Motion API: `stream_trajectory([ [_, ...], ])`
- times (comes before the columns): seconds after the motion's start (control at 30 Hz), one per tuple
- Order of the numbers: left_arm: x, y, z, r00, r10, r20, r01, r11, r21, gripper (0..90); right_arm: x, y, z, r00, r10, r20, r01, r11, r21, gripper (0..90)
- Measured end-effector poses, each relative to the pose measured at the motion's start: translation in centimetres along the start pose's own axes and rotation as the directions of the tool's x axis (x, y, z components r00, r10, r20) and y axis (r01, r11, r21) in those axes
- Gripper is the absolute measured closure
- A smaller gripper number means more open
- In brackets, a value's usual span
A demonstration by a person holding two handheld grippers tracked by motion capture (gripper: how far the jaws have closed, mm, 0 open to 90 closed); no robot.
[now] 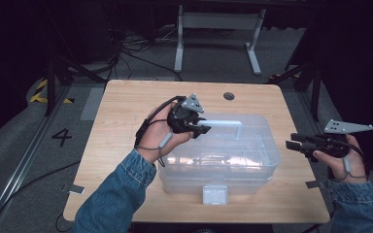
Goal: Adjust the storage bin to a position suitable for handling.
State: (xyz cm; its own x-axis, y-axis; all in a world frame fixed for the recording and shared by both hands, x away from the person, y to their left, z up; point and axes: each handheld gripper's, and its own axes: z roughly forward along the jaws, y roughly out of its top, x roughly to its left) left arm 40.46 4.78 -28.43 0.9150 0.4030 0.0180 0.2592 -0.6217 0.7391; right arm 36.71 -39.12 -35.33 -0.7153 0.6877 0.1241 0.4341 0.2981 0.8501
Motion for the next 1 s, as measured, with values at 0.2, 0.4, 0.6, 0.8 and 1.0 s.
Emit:
stream_trajectory([
  [0.2,0.7,0.6,-0.1,0.9994,-0.030,0.019,0.029,0.9993,0.024,70.5,0.2,0.0,-0.4,1.0000,-0.005,0.000,0.005,1.000,-0.004,55.5],
  [0.4,1.9,1.5,-0.1,0.9972,-0.064,0.038,0.062,0.9972,0.041,70.4,1.2,0.4,-0.8,0.9995,-0.027,-0.015,0.027,1.000,-0.014,56.5],
  [0.6,2.8,2.1,-0.2,0.9965,-0.068,0.047,0.066,0.9962,0.057,70.4,2.1,0.6,-1.1,0.9986,-0.042,-0.032,0.041,0.999,-0.014,60.4],
  [0.8,3.8,2.6,-0.2,0.9941,-0.084,0.068,0.080,0.9946,0.066,70.3,3.0,0.5,-1.4,0.9953,-0.050,-0.083,0.050,0.999,0.005,83.1],
  [1.0,4.1,2.8,-0.2,0.9939,-0.085,0.071,0.080,0.9948,0.063,70.0,4.1,0.2,-0.6,0.9816,-0.081,-0.173,0.094,0.993,0.069,90.0],
])
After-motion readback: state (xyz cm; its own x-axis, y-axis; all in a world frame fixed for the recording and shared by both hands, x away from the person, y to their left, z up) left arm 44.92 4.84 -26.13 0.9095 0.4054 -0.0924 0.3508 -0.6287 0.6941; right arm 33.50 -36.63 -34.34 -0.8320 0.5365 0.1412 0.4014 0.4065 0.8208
